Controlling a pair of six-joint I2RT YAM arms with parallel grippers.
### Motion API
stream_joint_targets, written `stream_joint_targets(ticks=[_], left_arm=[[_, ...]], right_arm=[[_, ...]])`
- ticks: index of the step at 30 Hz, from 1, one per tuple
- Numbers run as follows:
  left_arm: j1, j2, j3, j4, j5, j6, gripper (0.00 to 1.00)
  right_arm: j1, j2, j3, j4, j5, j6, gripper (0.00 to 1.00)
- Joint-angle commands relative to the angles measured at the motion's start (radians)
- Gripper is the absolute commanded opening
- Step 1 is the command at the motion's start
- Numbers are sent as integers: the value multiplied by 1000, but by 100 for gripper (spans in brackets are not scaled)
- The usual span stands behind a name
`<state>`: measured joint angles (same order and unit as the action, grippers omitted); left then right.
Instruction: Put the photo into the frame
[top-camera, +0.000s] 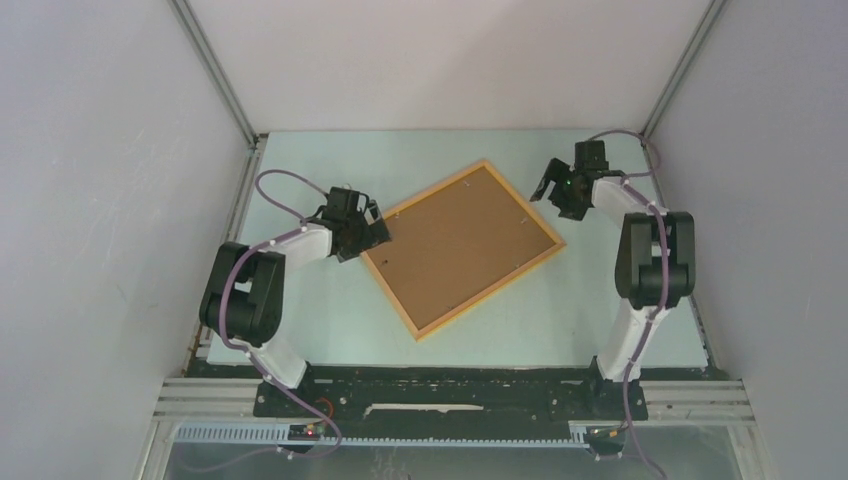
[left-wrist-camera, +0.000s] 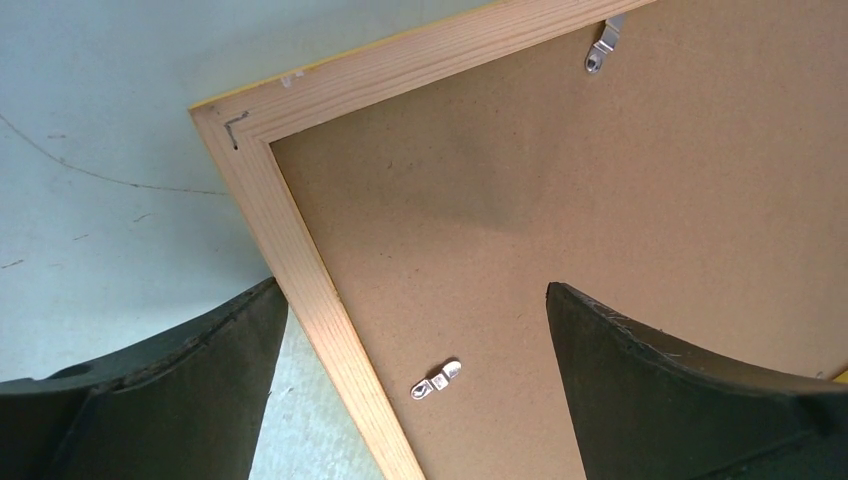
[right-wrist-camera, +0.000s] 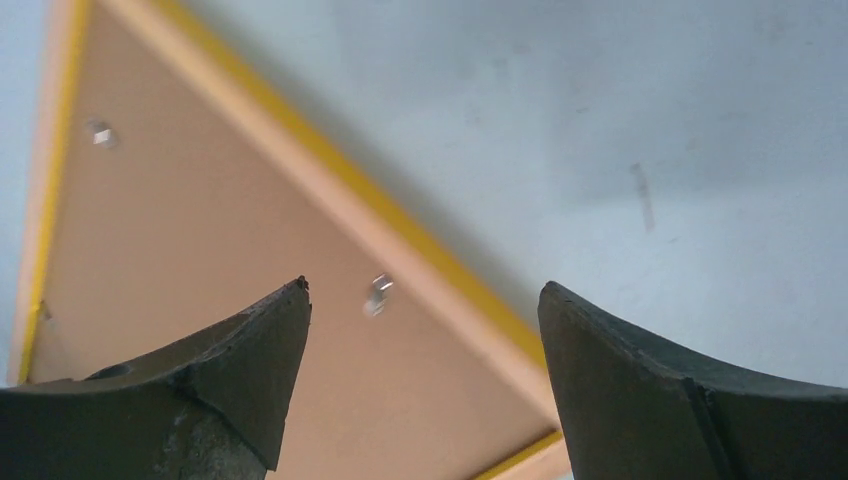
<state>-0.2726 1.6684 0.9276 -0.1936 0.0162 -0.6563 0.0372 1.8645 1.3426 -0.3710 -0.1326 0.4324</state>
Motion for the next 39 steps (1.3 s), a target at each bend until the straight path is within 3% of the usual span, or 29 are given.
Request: stream_joint_targets(ticks=[1, 4, 9, 13, 16, 22, 29, 39], left_arm=[[-10, 31, -18, 66, 95, -31, 100], [-11, 62, 21, 49, 117, -12, 100], [-22, 145, 149, -9, 160, 44, 99], [-38, 238, 347, -129, 139, 118, 100], [-38, 266, 423, -215, 61, 152, 100], [-38, 136, 315, -267, -13, 205, 99], [-89, 79, 234, -300, -28, 271, 77], [-111, 132, 239, -294, -105, 258, 59]], right_arm=[[-89, 123, 79, -72, -187, 2, 88], [-106, 130, 11, -10, -283, 61, 79], [-103, -12, -223, 103, -262, 116, 70], [-104, -206, -492, 219, -193, 168, 69], [-105, -276, -592, 262, -116, 169, 69], [-113, -277, -605, 278, -157, 159, 68], [-112, -243, -596, 293, -189, 155, 67], [-110, -245, -596, 295, -187, 148, 67]])
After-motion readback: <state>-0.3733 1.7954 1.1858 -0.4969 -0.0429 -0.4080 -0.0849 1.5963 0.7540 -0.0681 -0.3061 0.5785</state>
